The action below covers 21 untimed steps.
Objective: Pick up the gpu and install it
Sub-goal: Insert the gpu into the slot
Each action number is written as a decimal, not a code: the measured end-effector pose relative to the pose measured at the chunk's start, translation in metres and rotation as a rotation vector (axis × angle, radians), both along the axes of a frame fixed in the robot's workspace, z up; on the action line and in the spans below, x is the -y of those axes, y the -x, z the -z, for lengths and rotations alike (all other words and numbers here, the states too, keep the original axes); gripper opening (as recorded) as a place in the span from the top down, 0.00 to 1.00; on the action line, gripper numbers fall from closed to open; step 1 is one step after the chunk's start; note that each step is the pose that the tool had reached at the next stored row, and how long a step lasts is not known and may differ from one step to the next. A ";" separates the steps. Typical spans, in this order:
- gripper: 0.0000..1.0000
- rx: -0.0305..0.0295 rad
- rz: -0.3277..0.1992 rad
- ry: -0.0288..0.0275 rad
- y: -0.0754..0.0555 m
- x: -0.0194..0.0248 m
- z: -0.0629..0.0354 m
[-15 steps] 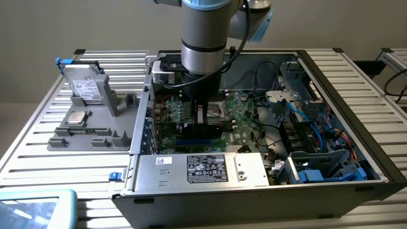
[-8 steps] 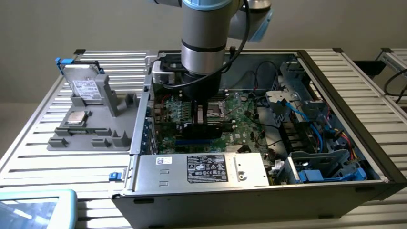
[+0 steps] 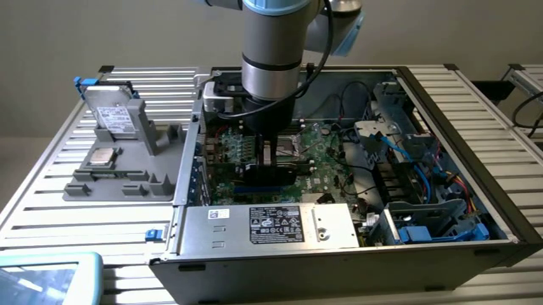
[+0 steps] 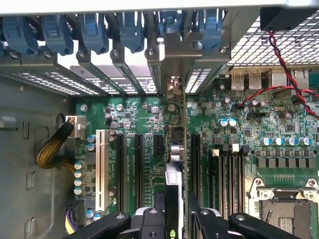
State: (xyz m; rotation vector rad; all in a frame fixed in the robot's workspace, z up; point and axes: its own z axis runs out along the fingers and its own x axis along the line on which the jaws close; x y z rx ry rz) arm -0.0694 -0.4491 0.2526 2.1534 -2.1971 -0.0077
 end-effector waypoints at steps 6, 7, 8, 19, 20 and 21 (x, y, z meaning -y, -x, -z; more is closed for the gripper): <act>0.73 0.0025 0.000 -0.0001 0.000 0.0001 0.0000; 0.73 0.0029 0.000 0.0000 0.000 0.0001 0.0000; 0.73 0.0033 0.000 0.0000 0.000 0.0004 0.0000; 0.73 0.0079 -0.007 0.0000 0.000 0.0012 0.0000; 0.73 0.0080 -0.008 -0.0001 0.000 0.0011 0.0000; 0.73 0.0080 -0.009 0.0000 0.001 0.0012 0.0000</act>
